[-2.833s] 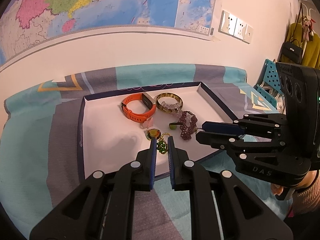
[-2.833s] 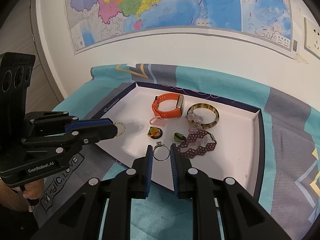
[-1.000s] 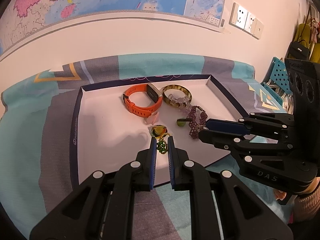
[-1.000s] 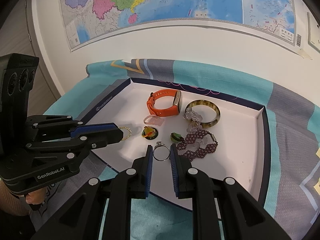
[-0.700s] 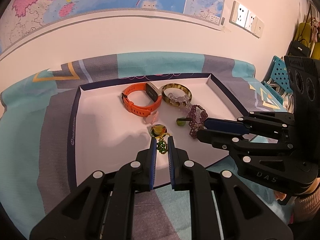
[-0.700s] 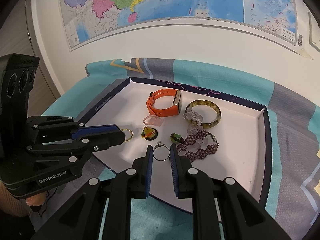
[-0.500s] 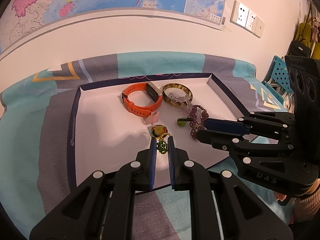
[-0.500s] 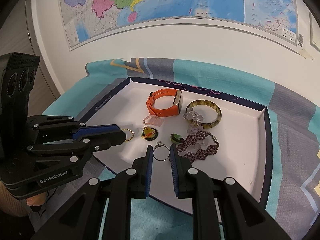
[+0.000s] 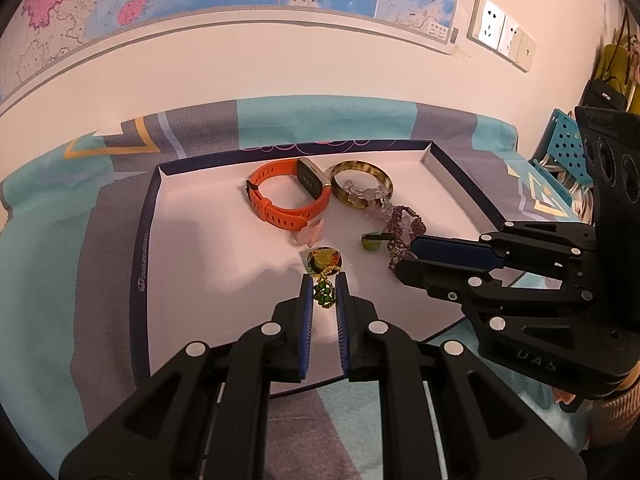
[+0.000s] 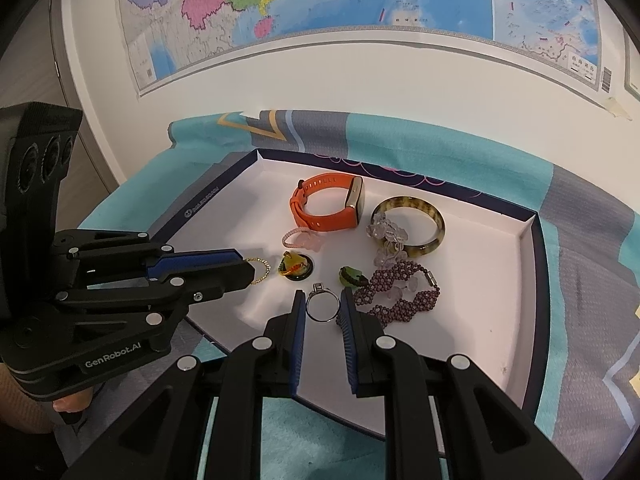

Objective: Organize jewelry

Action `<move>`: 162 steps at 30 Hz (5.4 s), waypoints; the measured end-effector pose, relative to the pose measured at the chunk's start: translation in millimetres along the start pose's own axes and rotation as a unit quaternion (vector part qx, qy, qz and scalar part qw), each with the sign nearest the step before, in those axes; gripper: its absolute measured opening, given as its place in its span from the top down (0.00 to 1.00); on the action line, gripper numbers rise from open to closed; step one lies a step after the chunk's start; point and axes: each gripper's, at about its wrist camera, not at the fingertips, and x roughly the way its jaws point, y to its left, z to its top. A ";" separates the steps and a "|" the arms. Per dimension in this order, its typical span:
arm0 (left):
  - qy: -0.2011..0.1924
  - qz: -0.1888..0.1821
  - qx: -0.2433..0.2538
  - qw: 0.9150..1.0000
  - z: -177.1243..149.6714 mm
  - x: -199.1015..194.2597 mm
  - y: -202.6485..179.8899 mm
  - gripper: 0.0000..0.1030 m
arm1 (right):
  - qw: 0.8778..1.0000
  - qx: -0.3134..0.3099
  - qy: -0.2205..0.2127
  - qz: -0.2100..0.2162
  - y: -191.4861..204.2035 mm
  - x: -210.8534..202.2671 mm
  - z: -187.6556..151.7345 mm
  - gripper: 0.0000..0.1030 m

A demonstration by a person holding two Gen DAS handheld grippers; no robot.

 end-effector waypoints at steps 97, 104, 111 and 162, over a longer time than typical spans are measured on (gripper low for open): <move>-0.049 0.111 -0.068 0.990 -76.9 -84.8 -4.6 0.05 | 0.997 0.021 -0.046 -0.061 37.4 -58.6 -81.4 0.07; -0.048 0.115 -0.066 0.990 -77.8 -86.0 -7.1 0.05 | 0.997 0.024 -0.045 -0.062 36.3 -59.8 -83.5 0.07; -0.050 0.120 -0.062 0.990 -78.0 -87.6 -8.6 0.05 | 0.997 0.029 -0.048 -0.061 34.1 -61.6 -84.3 0.07; -0.038 0.121 -0.056 0.990 -79.3 -81.3 -15.9 0.05 | 0.997 0.042 -0.040 -0.058 29.0 -61.3 -88.1 0.07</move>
